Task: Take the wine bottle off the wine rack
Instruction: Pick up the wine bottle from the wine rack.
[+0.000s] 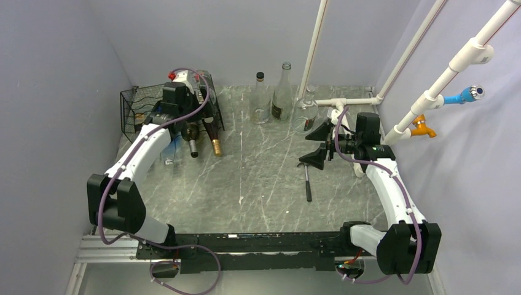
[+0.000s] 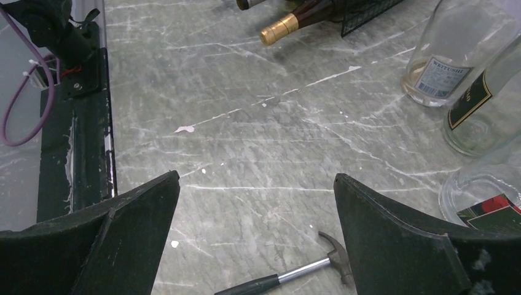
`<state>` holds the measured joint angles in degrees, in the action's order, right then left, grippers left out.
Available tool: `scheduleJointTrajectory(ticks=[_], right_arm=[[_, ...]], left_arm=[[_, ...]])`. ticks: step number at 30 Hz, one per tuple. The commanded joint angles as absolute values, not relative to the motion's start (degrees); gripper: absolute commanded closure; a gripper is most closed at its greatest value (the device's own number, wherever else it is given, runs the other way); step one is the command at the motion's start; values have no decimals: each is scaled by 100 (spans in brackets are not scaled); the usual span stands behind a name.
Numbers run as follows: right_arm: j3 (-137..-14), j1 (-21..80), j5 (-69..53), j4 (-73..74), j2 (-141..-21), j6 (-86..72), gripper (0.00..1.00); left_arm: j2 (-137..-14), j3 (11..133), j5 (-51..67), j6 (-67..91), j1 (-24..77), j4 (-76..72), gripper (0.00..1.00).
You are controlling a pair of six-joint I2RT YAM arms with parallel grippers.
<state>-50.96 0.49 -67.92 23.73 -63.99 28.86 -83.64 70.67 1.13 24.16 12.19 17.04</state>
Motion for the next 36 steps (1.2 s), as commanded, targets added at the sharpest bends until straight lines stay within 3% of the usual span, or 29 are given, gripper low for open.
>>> scheduleJointTrajectory(ticks=[1,23,36], right_arm=[[-5082,26,-7010,2127,-6288,2907,1],[-5046,26,-6968,2105,-6261,2923,1],[-5062,26,-6950,2136,-6285,2962,1]], left_arm=[[-8533,7434,14,2267,1195,1461,0],[-9355,7860,-152,2248,1195,1143,1],[-9830,8061,-533,2380,1195,1051,25]])
